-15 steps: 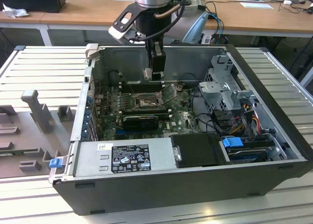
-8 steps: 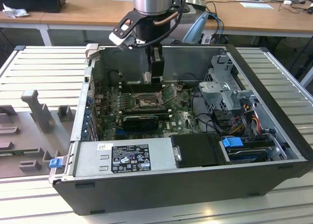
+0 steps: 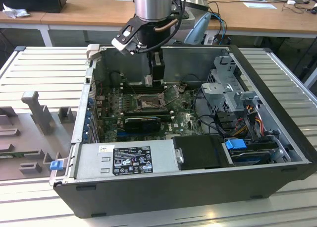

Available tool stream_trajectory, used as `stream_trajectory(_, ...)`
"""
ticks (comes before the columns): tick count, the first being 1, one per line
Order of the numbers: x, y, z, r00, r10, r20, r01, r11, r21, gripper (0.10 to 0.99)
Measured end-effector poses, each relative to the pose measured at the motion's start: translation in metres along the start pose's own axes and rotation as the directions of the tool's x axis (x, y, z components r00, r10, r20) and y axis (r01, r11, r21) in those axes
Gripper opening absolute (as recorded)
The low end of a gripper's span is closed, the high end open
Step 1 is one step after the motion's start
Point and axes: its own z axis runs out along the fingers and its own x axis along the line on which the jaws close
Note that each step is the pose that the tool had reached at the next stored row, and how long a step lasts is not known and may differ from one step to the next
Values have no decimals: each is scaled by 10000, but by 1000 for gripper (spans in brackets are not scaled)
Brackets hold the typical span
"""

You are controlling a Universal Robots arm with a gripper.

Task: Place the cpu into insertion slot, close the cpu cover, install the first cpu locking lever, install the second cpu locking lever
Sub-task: 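Place the cpu into insertion slot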

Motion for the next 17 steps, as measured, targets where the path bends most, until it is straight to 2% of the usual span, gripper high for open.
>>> stream_trajectory(2,38,-4,68,10000,0,-2,0,10000,-1,529)
stream_trajectory(8,40,-23,219,9998,177,14,-177,9998,-4,529)
stream_trajectory(13,43,-40,299,9998,178,15,-178,9998,-15,529)
stream_trajectory(17,69,-76,397,9998,177,15,-177,9998,-15,529)
